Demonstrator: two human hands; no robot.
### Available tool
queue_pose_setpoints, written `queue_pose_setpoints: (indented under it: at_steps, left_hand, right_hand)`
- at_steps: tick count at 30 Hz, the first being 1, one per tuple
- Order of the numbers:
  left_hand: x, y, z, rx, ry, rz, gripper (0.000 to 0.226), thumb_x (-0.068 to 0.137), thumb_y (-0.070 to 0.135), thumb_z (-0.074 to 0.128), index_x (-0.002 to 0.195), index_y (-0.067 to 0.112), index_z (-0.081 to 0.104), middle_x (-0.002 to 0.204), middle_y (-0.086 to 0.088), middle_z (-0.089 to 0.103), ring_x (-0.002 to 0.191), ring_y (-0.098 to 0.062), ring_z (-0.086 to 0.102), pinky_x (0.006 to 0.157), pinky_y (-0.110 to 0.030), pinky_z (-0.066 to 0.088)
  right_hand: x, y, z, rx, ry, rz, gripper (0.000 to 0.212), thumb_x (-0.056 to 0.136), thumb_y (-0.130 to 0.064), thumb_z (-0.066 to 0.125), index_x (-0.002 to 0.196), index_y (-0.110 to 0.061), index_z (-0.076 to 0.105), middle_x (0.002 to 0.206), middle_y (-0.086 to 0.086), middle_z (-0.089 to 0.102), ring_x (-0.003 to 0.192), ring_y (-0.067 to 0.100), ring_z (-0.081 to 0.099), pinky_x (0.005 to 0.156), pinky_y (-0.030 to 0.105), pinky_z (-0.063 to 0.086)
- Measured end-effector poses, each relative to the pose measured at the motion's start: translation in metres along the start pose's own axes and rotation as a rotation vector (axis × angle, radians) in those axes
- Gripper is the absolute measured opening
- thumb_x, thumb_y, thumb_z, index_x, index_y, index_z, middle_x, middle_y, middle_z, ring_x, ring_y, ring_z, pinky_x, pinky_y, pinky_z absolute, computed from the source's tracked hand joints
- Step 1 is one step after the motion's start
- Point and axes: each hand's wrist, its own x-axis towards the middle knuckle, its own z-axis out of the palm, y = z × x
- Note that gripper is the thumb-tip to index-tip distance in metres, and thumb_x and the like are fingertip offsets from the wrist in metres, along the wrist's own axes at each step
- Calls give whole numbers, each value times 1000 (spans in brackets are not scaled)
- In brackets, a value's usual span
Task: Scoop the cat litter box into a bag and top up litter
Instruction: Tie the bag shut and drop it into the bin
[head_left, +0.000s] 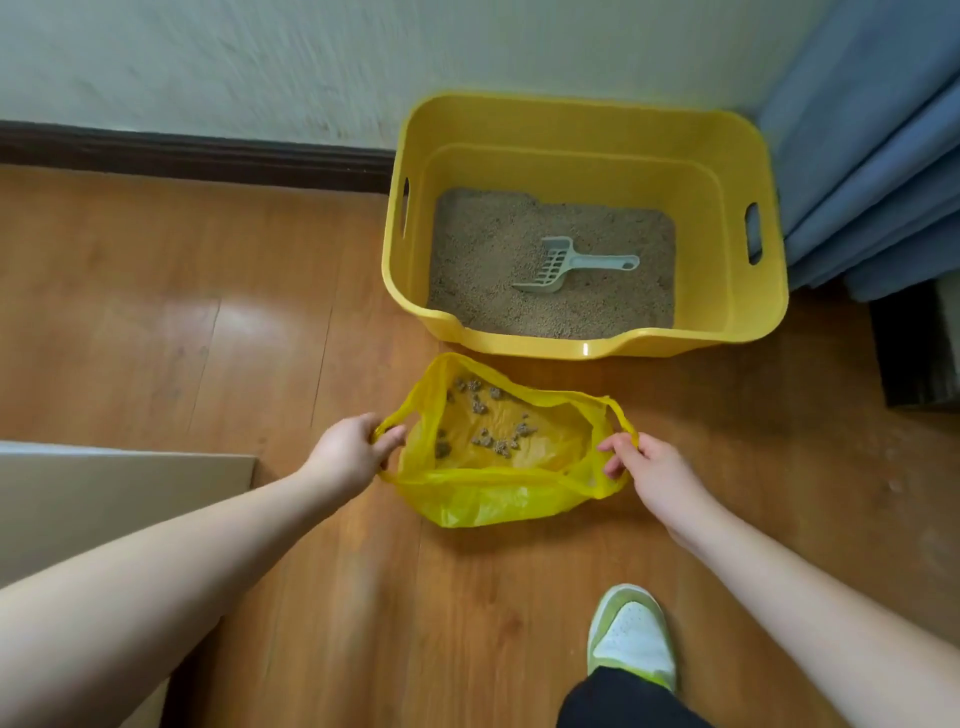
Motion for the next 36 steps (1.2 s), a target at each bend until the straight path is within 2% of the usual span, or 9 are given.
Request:
queue_pose_setpoints:
  at_steps: [4,10,15,19,21,25,31,34,36]
  left_hand:
    - [-31,-7,14,-60,-40,-65,33,99,42,50,76,21,61,63,4,61,55,-13,53,53,-26,39]
    - [-82,6,3,-240,88,-128,29,100,33,51,82,13,61,63,5,62,56,-16,56,53,-27,38]
    - [-134,38,-27,-340,98,-116,25,98,32,54,82,16,63,70,1,68,55,-9,61,62,-28,50]
    - [-187,75,-59,-386,120,-96,27,100,32,50,80,18,60,68,1,66,48,-5,54,53,-17,43]
    - [-219,91,-77,-397,115,-90,29,101,34,46,79,19,57,65,0,62,49,-9,53,50,-18,40]
    - [-286,118,-112,-254,43,-5,24,101,38,43,85,24,53,67,2,59,65,-21,55,64,-37,46]
    - [-395,160,-194,-142,98,212,18,89,32,69,96,15,67,99,5,48,69,-3,50,69,-23,42]
    - [-447,174,-251,-62,66,126,21,93,35,63,102,17,67,100,1,47,82,-14,54,81,-29,47]
    - [-480,182,-288,24,-5,97,22,96,38,58,103,18,64,94,-2,57,87,-21,59,79,-33,47]
  right_hand:
    - [-25,1,2,44,-39,77,30,101,-22,43,81,-21,65,79,1,69,76,12,56,70,20,39]
    - [-70,-19,-15,145,34,55,23,99,-20,47,87,-18,67,83,-3,70,88,7,60,81,20,40]
    - [-130,-63,-34,205,-10,48,21,98,-19,51,85,-15,67,84,-4,71,84,-1,62,81,15,39]
    - [-182,-104,-57,160,-42,45,22,97,-23,52,84,-17,69,89,-7,71,89,0,61,78,14,40]
    - [-209,-127,-69,109,-35,42,22,96,-25,54,84,-19,71,90,-10,71,91,-1,61,77,16,40]
    - [-264,-171,-91,95,38,33,21,95,-21,56,81,-19,72,86,-8,72,88,2,62,75,17,42]
    - [-359,-236,-145,152,97,3,16,96,-19,55,87,-15,68,78,1,67,77,14,61,79,26,47]
    - [-414,-271,-169,153,94,-11,12,95,-20,55,92,-18,67,69,-2,63,76,14,60,85,32,46]
    - [-447,-295,-181,132,74,-38,12,95,-19,55,91,-20,67,69,-3,66,79,15,63,88,36,47]
